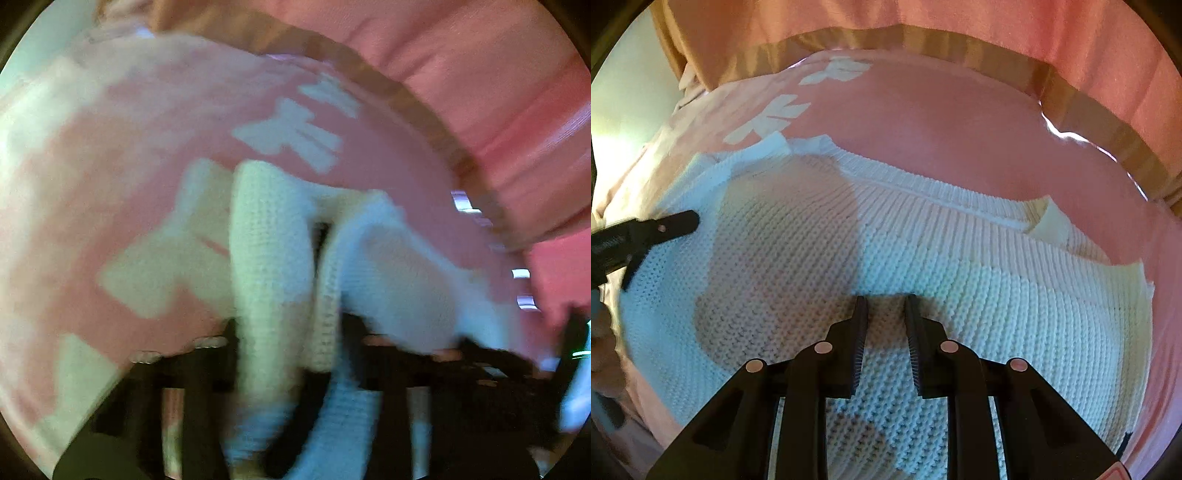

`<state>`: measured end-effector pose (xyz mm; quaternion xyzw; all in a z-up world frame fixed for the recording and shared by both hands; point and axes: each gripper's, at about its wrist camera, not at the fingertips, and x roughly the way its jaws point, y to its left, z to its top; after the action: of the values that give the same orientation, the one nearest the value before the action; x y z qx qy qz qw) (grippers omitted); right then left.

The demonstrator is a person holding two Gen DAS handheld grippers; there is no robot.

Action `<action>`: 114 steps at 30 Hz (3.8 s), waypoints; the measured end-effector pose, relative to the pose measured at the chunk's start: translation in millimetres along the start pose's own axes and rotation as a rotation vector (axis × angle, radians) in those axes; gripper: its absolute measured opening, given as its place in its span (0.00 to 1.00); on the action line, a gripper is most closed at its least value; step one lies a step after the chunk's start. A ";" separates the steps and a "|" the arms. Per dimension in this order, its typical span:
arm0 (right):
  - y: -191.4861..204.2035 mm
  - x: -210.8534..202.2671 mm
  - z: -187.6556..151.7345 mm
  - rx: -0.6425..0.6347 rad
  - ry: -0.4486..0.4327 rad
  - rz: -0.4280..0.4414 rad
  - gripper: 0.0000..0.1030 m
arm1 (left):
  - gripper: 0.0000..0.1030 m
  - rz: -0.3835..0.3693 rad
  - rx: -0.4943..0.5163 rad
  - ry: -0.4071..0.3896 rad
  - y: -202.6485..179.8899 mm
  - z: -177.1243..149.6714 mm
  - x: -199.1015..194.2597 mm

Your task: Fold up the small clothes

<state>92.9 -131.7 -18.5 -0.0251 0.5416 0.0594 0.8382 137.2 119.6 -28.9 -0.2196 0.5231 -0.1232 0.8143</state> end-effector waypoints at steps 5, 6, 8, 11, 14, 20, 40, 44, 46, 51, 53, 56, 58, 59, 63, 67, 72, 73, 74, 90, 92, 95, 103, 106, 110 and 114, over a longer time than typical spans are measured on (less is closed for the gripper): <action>-6.4 1.1 -0.6 0.006 -0.012 0.031 0.19 | 0.20 -0.100 -0.003 -0.076 -31.8 -12.3 -46.6; -7.7 1.4 -0.3 0.006 -0.012 0.039 0.19 | 0.20 -0.135 0.002 -0.091 -48.4 -16.4 -59.8; -9.3 1.6 0.7 0.006 -0.010 0.050 0.19 | 0.20 -0.182 0.033 -0.100 -82.2 -21.2 -76.2; -16.6 2.5 2.6 0.027 -0.009 0.093 0.19 | 0.20 -0.204 0.131 -0.111 -150.3 -31.3 -90.3; -40.7 -4.1 -0.7 0.101 -0.016 0.219 0.16 | 0.21 -0.193 0.190 -0.074 -212.7 -43.8 -74.8; -159.9 -49.5 -61.9 0.294 -0.108 0.190 0.26 | 0.21 -0.159 0.213 -0.008 -284.6 -77.7 -11.0; -209.6 -64.6 -109.4 0.443 -0.200 0.480 0.63 | 0.87 -0.070 0.614 -0.225 -243.9 -235.8 -31.9; -205.9 -38.1 -99.7 0.447 -0.112 0.493 0.64 | 0.87 -0.127 0.707 -0.226 -267.4 -261.2 -14.6; -204.5 -27.0 -96.6 0.458 -0.084 0.511 0.63 | 0.77 -0.114 0.741 -0.201 -275.8 -266.4 -0.5; -198.3 -30.2 -87.2 0.399 -0.112 0.457 0.18 | 0.10 -0.086 0.635 -0.052 -272.9 -246.8 34.0; -197.7 -52.3 -81.6 0.371 -0.187 0.467 0.17 | 0.09 -0.138 0.581 -0.066 -273.4 -233.7 15.4; -201.2 -98.4 -78.7 0.330 -0.328 0.474 0.17 | 0.09 -0.201 0.598 -0.127 -288.7 -228.3 -18.9; -205.7 -103.8 -77.6 0.310 -0.344 0.380 0.20 | 0.10 -0.224 0.597 -0.105 -300.0 -229.5 -21.6; -211.9 -86.1 -78.8 0.315 -0.278 0.337 0.22 | 0.11 -0.206 0.590 -0.074 -303.6 -231.9 -8.4; -228.4 -38.7 -88.0 0.405 -0.118 0.277 0.25 | 0.18 -0.126 0.501 0.046 -288.0 -243.9 45.8; -233.1 -93.6 -112.9 0.432 -0.275 0.256 0.43 | 0.64 -0.222 0.421 -0.023 -270.1 -242.8 7.8; -212.5 -117.8 -168.0 0.470 -0.278 0.360 0.50 | 0.83 -0.136 0.513 -0.164 -234.0 -231.8 -46.5; -204.5 -117.2 -179.5 0.475 -0.261 0.398 0.53 | 0.83 -0.112 0.504 -0.156 -224.2 -227.6 -50.4; -197.6 -115.1 -186.3 0.479 -0.247 0.423 0.55 | 0.83 -0.093 0.493 -0.141 -214.3 -223.7 -49.3; -168.5 -103.4 -225.7 0.551 -0.115 0.232 0.13 | 0.25 0.010 0.377 0.102 -179.4 -200.9 -6.2; -166.4 -74.0 -232.4 0.581 -0.017 0.226 0.13 | 0.26 0.060 0.400 0.100 -180.5 -203.3 6.1; -160.1 -87.1 -231.2 0.563 -0.049 0.175 0.19 | 0.31 0.079 0.427 0.082 -184.2 -204.3 1.0; -168.7 -141.7 -183.9 0.451 -0.229 0.119 0.52 | 0.68 0.026 0.451 -0.038 -204.7 -175.5 -40.5; -175.7 -132.0 -160.3 0.445 -0.239 0.127 0.50 | 0.69 0.021 0.444 -0.064 -218.3 -156.2 -32.8; -166.7 -96.7 -146.2 0.375 -0.192 0.073 0.11 | 0.69 0.075 0.482 -0.065 -232.4 -145.5 -6.2; -185.6 -77.1 -160.8 0.455 -0.162 0.077 0.11 | 0.70 0.109 0.471 0.010 -223.0 -147.3 27.6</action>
<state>-60.4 -338.5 -18.7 0.1899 0.4724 -0.0304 0.8601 21.9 -120.7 5.1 0.0057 0.4949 -0.1988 0.8459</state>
